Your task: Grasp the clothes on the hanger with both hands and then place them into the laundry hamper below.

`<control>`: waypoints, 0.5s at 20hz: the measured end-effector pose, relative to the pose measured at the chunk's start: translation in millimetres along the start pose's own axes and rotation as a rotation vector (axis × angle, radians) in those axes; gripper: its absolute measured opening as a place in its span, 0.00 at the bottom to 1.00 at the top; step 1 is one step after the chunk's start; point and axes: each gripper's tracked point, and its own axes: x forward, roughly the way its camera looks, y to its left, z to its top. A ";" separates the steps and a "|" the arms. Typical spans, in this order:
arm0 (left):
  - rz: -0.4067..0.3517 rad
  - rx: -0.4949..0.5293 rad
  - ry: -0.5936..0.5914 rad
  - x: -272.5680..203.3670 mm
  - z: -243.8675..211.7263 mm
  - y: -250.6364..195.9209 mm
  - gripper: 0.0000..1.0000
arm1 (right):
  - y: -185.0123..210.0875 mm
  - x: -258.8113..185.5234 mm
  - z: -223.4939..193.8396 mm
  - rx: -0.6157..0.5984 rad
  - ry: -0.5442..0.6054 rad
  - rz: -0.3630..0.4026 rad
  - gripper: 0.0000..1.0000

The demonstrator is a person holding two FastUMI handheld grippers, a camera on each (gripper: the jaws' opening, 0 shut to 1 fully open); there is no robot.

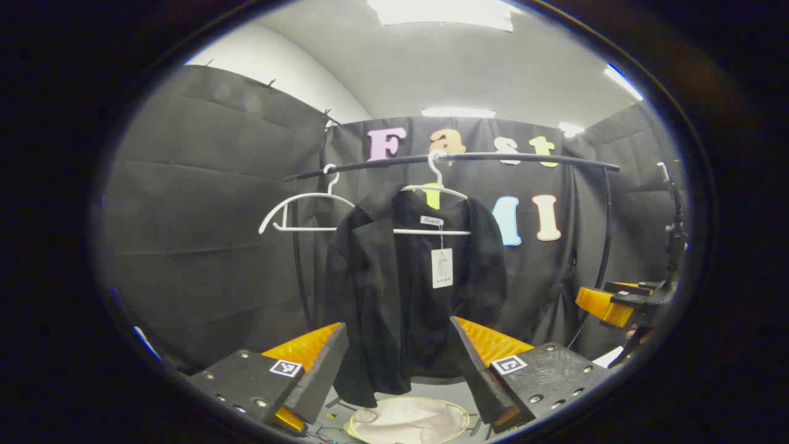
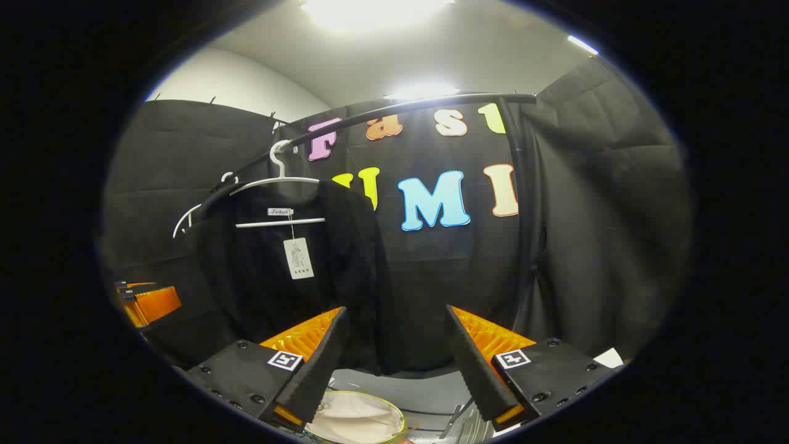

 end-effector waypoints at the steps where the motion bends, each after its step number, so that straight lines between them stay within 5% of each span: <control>1: 0.004 0.001 0.002 -0.3 -1.2 1.9 0.98 | 1.8 0.7 -0.3 0.002 -0.002 0.002 0.98; 10: -0.033 -0.010 0.014 15.7 -2.8 12.2 0.98 | 17.5 2.8 1.5 -0.031 0.002 -0.021 0.98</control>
